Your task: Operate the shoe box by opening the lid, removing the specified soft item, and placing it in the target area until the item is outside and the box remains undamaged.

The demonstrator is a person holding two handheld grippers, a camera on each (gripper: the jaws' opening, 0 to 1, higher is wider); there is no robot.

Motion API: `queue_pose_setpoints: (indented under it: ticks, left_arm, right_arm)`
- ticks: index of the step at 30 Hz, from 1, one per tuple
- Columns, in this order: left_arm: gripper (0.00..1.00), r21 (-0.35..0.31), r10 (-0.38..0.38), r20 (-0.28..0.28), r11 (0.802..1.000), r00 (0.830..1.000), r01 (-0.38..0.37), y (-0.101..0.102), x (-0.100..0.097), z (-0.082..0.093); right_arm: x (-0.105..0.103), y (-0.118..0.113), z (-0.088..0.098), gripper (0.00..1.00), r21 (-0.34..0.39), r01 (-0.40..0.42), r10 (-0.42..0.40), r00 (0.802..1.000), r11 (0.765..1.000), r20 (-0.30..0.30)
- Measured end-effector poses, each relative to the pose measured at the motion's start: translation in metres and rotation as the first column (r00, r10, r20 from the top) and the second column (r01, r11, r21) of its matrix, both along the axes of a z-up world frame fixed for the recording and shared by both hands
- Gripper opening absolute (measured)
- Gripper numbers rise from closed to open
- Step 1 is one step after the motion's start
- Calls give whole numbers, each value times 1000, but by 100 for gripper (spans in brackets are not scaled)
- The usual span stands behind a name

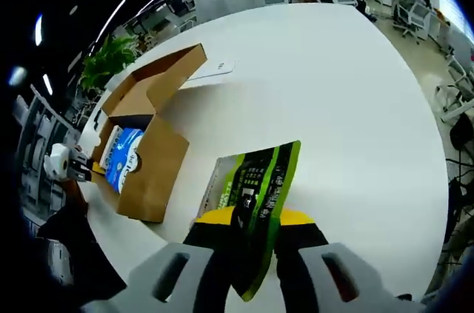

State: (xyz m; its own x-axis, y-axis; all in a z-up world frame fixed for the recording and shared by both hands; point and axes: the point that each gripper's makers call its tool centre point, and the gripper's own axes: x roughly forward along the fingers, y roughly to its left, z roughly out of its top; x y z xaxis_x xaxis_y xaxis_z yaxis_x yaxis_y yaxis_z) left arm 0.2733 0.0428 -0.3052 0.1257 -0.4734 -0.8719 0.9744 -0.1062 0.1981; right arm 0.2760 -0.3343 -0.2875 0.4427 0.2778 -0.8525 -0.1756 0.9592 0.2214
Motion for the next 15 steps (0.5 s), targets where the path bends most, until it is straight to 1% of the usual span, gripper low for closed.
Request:
queue_pose_setpoints:
  ticks: [1,2,5,9,12,15]
  left_arm:
    - [5,0,0,0,1000,1000,0,0,0,0]
    - [5,0,1,0,1000,1000,-1,0,0,0]
    - [5,0,1,0,1000,1000,-1,0,0,0]
    - [5,-1,1,0,1000,1000,-1,-1,0,0]
    - [5,0,2,0,1000,1000,-2,-1,0,0]
    - [5,0,2,-1,1000,1000,-2,-1,0,0]
  right_arm:
    - [-1,-5,-1,21,-36,4,-4,1000,999,3]
    - [0,-5,-1,21,-49,-15,16,1000,999,17]
    - [3,-8,1,21,-42,2,-1,1000,999,27]
    - [2,-2,2,20,-46,-1,3,999,999,45]
    - [4,-4,5,20,-64,-2,6,998,998,56]
    - [10,-9,12,20,-95,11,-1,994,995,106]
